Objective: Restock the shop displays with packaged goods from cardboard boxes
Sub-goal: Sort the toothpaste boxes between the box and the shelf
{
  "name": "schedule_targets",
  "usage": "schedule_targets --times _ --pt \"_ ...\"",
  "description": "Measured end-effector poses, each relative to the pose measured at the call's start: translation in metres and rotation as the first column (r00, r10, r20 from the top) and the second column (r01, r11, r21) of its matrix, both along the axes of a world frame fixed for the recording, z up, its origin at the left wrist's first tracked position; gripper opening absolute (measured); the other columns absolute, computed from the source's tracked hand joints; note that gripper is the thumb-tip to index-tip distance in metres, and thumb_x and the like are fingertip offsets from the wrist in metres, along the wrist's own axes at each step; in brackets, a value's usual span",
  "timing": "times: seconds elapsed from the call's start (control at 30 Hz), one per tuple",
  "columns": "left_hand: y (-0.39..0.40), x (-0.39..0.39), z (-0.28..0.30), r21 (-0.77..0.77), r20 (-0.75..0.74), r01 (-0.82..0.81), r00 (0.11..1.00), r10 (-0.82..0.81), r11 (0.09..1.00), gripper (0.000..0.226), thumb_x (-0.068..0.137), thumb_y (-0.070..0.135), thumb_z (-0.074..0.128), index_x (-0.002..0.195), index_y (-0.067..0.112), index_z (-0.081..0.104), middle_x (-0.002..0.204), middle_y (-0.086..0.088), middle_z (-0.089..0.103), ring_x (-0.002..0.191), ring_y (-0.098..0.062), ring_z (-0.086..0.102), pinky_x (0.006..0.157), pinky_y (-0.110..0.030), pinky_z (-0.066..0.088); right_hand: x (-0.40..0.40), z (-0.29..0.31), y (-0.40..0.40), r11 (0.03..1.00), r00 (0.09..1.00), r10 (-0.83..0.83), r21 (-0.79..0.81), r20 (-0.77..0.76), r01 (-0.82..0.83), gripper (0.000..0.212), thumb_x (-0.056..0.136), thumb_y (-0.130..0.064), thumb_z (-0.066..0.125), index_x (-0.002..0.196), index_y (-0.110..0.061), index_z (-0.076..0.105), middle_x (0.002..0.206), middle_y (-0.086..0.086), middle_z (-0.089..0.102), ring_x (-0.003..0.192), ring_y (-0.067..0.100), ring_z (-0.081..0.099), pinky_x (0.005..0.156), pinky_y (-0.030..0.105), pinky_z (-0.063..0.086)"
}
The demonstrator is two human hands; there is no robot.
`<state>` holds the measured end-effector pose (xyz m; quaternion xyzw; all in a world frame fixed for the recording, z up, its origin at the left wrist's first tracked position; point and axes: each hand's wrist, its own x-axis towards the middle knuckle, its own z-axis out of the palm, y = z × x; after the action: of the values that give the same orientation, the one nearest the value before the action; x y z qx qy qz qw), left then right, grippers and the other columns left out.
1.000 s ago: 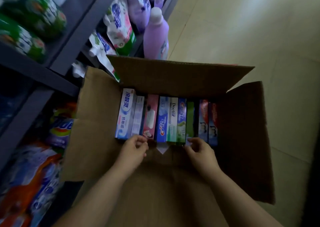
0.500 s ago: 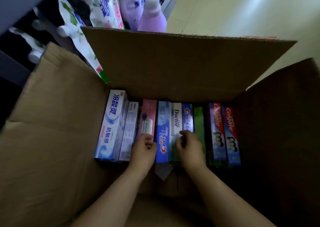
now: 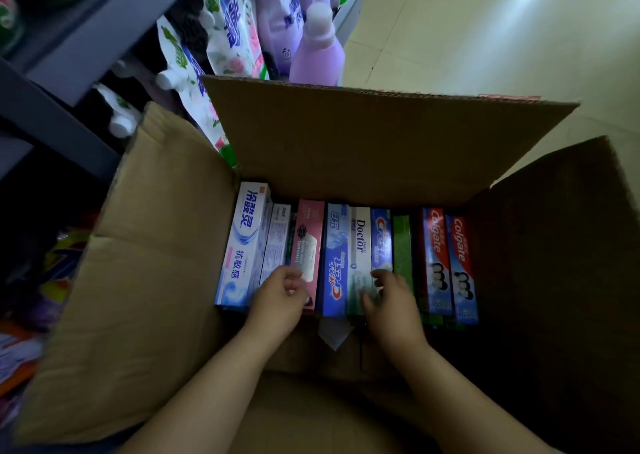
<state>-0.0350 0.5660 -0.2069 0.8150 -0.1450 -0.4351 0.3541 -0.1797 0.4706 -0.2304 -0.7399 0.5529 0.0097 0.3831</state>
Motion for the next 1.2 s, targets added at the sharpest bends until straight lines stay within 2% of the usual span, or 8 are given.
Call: schedule_targets --times 0.1,0.23,0.4,0.6,0.7,0.83,1.07,1.2 --pt "0.012 0.010 0.015 -0.046 0.110 -0.069 0.991 0.074 0.997 0.015 0.094 0.011 0.051 0.103 0.022 0.052 0.091 0.006 0.057 0.078 -0.002 0.053 0.058 -0.016 0.038 0.009 0.012 -0.005 0.999 0.999 0.048 0.012 0.024 -0.048 0.043 0.092 -0.026 0.060 0.132 -0.019 0.048 0.125 0.002 0.052 0.110 0.015 0.053 0.094 0.035 0.050" --pt "0.031 0.021 0.022 -0.103 0.113 -0.247 0.959 0.258 0.963 0.019 0.090 0.006 0.053 0.094 0.024 0.054 0.088 -0.005 0.060 0.080 -0.021 0.060 0.066 -0.024 0.042 0.068 0.023 0.012 0.961 0.970 0.147 0.206 0.193 -0.187 0.048 0.093 -0.029 0.059 0.137 -0.017 0.043 0.124 0.003 0.056 0.097 0.010 0.054 0.071 0.012 0.048" --pt "0.053 0.028 0.024 -0.091 0.059 -0.328 0.941 0.334 0.940 0.023 0.088 0.005 0.056 0.084 0.027 0.054 0.082 -0.004 0.060 0.082 -0.032 0.063 0.070 -0.029 0.043 0.135 0.012 0.047 0.865 0.977 0.048 0.480 0.209 -0.145 0.075 0.088 -0.046 0.061 0.148 -0.015 0.028 0.144 0.008 0.045 0.129 0.023 0.047 0.100 0.030 0.041" --pt "0.071 0.030 0.031 -0.160 -0.016 -0.379 0.924 0.382 0.911 0.017 0.091 0.004 0.054 0.095 0.021 0.056 0.080 -0.002 0.065 0.060 -0.008 0.061 0.055 -0.020 0.041 0.144 0.000 0.055 0.833 0.980 0.049 0.533 0.195 -0.148 0.060 0.087 -0.043 0.065 0.134 -0.012 0.046 0.130 0.002 0.057 0.116 0.019 0.057 0.085 0.022 0.043" --pt "0.073 0.032 0.031 -0.190 -0.047 -0.392 0.919 0.391 0.900 0.016 0.090 0.003 0.056 0.096 0.017 0.057 0.079 -0.004 0.065 0.049 0.003 0.059 0.047 -0.009 0.042 0.145 -0.008 0.058 0.754 0.962 -0.136 0.655 0.238 -0.055 0.047 0.080 -0.034 0.075 0.118 -0.018 0.052 0.112 0.001 0.062 0.102 0.017 0.062 0.089 0.032 0.052" --pt "0.071 0.031 0.032 -0.187 -0.065 -0.396 0.918 0.391 0.899 0.019 0.089 0.004 0.057 0.090 0.023 0.056 0.078 -0.002 0.065 0.049 0.005 0.059 0.047 -0.008 0.041 0.141 -0.008 0.056 0.665 0.949 -0.223 0.746 0.221 -0.018 0.035 0.075 -0.027 0.078 0.104 -0.012 0.065 0.090 0.003 0.068 0.077 0.016 0.066 0.071 0.031 0.056" --pt "0.063 0.029 0.028 -0.179 -0.052 -0.400 0.916 0.397 0.899 0.020 0.089 0.009 0.059 0.090 0.029 0.054 0.098 -0.006 0.065 0.079 -0.011 0.061 0.066 -0.023 0.044 0.103 0.021 0.034 0.480 0.892 -0.384 0.877 0.240 -0.029 0.019 0.084 -0.008 0.068 0.101 -0.002 0.063 0.087 0.012 0.074 0.072 0.020 0.072 0.060 0.029 0.058" --pt "0.053 0.022 0.026 -0.135 -0.182 -0.370 0.921 0.344 0.919 0.031 0.088 0.024 0.064 0.116 0.021 0.052 0.116 0.000 0.059 0.099 -0.010 0.059 0.080 -0.023 0.046 0.077 0.036 0.027 0.478 0.878 -0.377 0.874 0.295 -0.089 0.023 0.081 -0.006 0.071 0.102 -0.007 0.062 0.089 0.006 0.076 0.081 0.018 0.073 0.070 0.031 0.060"
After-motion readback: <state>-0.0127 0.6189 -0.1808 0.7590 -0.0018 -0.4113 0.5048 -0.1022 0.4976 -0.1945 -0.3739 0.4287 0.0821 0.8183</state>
